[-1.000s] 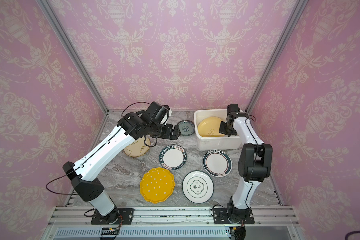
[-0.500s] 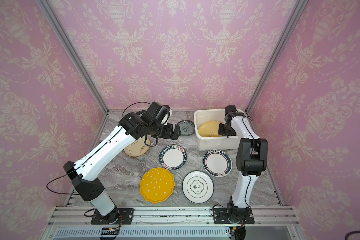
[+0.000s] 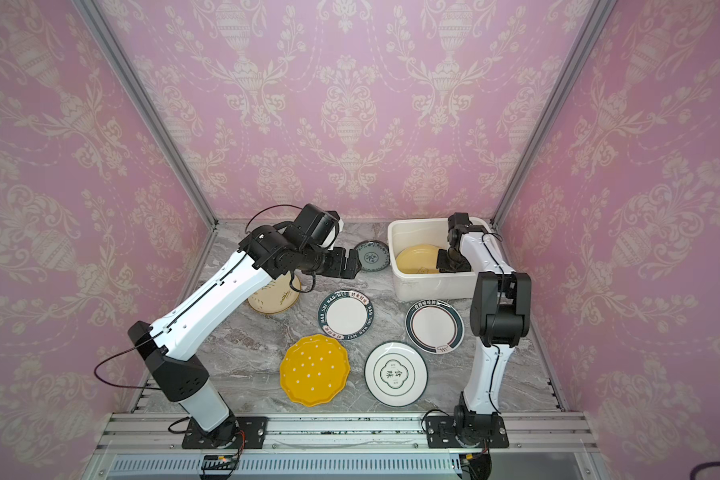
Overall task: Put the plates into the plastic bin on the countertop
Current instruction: 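Withdraw the right gripper from the bin while the left gripper approaches the polka-dot dish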
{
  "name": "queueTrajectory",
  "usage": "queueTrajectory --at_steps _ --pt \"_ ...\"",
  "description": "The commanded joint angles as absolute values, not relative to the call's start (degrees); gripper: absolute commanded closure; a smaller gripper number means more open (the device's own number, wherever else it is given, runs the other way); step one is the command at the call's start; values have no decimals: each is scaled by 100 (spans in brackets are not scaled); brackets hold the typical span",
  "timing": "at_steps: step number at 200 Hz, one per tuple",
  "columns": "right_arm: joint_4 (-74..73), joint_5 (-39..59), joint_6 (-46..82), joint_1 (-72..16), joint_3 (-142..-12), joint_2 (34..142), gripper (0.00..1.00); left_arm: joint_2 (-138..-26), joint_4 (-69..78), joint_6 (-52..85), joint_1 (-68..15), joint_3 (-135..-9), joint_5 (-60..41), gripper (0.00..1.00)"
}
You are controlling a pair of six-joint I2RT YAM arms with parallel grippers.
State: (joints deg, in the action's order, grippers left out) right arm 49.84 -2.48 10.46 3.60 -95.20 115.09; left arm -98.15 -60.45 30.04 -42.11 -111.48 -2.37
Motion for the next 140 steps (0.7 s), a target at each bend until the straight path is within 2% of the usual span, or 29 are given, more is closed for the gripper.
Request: queueTrajectory --at_steps 1,85,92,95,105,108,110,140 --pt "5159 -438 1031 299 -9659 11584 60 -9870 -5974 3038 -4141 -11016 -175 1" --pt "5414 -463 1203 299 -10181 11319 27 -9527 -5746 3268 -4021 -10603 122 1" --pt "5399 -380 1230 301 -10202 11198 23 -9455 -5700 3307 -4006 -10534 150 1" --pt "5385 -340 1238 300 -10212 11140 18 -9418 -5674 3326 -3998 -10502 165 1" --pt "5332 -235 1295 295 -10198 10924 15 -9296 -5626 3381 -3956 -10390 211 1" --pt "5320 -215 1311 291 -10193 10849 3 -9260 -5611 3393 -3941 -10361 221 1" --pt "5312 -201 1321 295 -10186 10805 1 -9234 -5608 3404 -3934 -10345 231 1" --pt "5181 106 1488 253 -10025 10068 0 -8779 -5625 3519 -3788 -10029 307 1"
